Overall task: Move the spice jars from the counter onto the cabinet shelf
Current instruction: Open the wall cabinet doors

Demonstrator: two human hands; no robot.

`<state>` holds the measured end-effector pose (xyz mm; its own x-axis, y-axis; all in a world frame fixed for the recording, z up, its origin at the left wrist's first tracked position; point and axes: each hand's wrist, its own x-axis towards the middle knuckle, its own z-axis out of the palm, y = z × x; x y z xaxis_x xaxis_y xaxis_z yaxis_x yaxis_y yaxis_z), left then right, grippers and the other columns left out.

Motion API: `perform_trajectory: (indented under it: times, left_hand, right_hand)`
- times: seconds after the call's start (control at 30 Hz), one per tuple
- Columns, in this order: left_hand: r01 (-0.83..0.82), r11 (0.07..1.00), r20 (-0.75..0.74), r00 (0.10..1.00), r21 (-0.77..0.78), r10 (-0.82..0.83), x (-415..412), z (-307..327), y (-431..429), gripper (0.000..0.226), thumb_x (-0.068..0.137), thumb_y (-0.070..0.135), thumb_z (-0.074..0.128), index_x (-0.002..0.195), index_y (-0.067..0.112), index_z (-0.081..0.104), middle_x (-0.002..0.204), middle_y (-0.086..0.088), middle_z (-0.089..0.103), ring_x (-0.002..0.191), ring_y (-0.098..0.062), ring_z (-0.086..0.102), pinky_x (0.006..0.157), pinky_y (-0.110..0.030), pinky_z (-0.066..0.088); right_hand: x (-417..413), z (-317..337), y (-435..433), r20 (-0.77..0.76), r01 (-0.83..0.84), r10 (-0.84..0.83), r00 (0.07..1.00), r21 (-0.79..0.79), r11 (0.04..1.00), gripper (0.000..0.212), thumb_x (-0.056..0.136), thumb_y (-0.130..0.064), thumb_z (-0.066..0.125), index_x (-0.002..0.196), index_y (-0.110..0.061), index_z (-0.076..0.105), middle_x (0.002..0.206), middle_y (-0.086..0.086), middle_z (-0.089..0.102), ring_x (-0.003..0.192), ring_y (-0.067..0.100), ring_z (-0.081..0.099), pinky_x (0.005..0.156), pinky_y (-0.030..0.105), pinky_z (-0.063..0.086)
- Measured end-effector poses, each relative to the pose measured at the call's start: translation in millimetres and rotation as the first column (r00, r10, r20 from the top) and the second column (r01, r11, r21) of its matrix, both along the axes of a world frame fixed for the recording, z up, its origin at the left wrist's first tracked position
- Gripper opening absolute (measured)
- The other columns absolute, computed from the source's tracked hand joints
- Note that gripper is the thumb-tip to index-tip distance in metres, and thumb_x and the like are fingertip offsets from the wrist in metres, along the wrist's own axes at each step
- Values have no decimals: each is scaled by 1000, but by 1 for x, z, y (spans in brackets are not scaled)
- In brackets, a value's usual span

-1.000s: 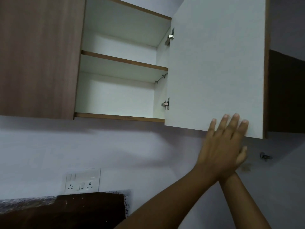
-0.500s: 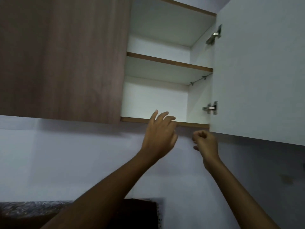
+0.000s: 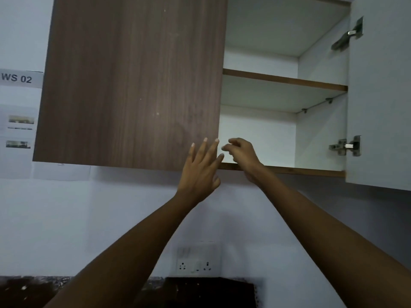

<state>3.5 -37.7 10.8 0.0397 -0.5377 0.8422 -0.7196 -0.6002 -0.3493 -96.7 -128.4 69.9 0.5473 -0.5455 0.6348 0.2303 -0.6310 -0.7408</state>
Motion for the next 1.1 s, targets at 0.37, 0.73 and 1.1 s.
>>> perform_trajectory:
  times: [0.37,0.73,1.1]
  left_hand:
    - [-15,993,-112,994,-115,2,27,-4,-22,77,94,50,36,148,26,-14,156,-6,-22,143,-31,-19,112,-55,-9]
    - [30,983,-73,996,-183,-45,12,-16,-7,72,94,51,26,146,26,-18,154,-5,-22,144,-31,-17,114,-54,-9]
    - [74,969,-75,993,-234,-94,-31,-21,42,64,94,56,12,146,27,-12,156,-5,-13,146,-29,-6,116,-53,2]
  right_hand:
    - [44,17,19,9,-166,169,986,268,949,17,95,-24,44,86,-15,56,85,4,60,74,20,56,66,34,48]
    - [18,5,32,34,-109,105,994,114,988,24,96,-21,45,91,-1,58,88,14,55,82,26,52,91,51,48]
    - [-27,1,78,118,-100,93,989,50,994,22,93,-20,51,73,-11,50,70,4,51,75,23,52,74,44,51]
